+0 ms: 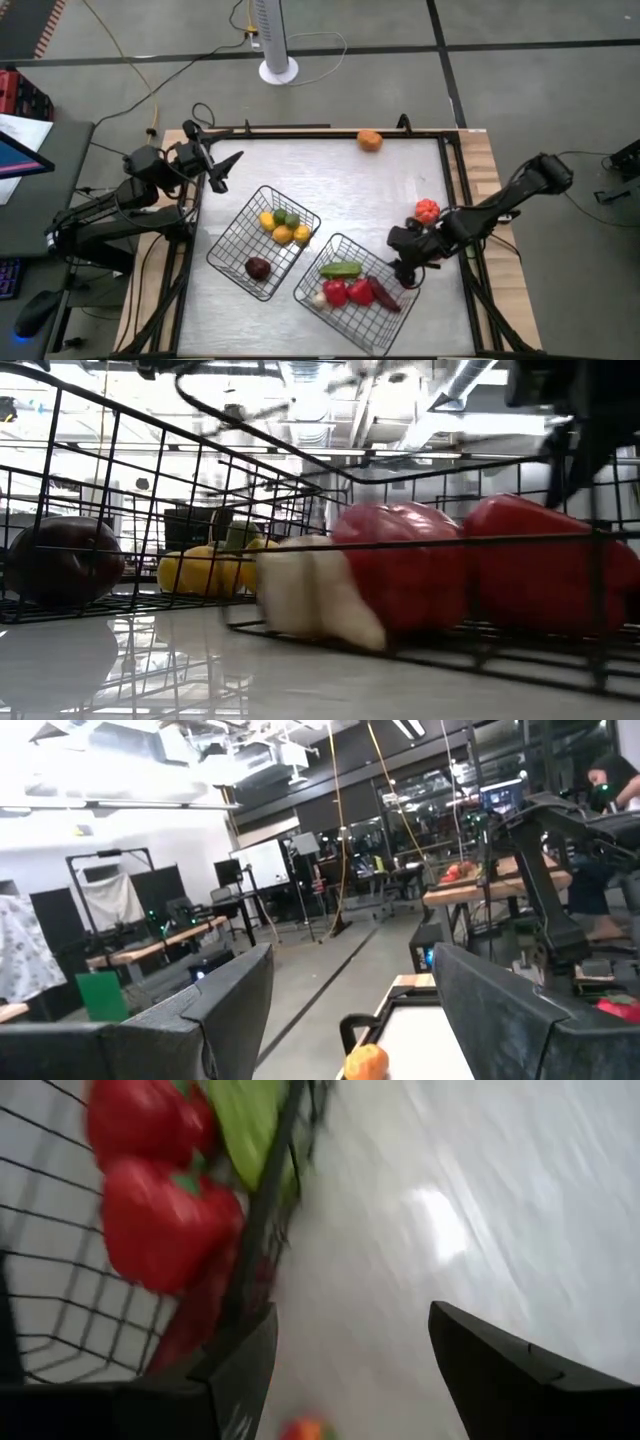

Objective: Sort produce into baskets
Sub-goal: Adjust the right wire basket, then put the orange tomato into the right wire basket

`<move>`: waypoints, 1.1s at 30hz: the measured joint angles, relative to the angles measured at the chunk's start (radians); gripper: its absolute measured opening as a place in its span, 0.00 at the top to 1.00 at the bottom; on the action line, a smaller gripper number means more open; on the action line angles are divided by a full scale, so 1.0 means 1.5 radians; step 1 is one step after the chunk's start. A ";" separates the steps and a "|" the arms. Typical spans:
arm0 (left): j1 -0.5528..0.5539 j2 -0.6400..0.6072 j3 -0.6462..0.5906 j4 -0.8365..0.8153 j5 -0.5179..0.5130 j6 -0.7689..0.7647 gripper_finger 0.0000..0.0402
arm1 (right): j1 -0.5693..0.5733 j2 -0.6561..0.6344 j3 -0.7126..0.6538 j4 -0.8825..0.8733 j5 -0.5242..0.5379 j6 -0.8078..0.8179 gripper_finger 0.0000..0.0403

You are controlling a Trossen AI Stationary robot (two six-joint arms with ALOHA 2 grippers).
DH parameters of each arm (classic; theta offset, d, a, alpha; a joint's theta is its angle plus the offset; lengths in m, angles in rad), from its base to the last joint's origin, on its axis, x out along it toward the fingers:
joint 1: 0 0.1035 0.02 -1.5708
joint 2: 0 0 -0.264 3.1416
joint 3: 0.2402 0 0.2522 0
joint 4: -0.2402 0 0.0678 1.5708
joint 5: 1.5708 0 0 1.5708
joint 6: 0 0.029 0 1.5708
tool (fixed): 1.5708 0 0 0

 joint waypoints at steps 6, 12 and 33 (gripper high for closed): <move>0.000 0.000 0.000 -0.010 0.001 -0.001 0.35 | -0.035 0.005 0.055 -0.039 -0.001 -0.028 0.28; 0.000 0.000 0.000 -0.022 0.019 -0.007 0.35 | 0.027 0.015 0.095 -0.160 -0.002 0.065 0.28; -0.033 0.000 0.000 -0.010 0.267 -0.231 0.35 | 0.381 0.141 0.082 -0.202 0.107 0.416 0.28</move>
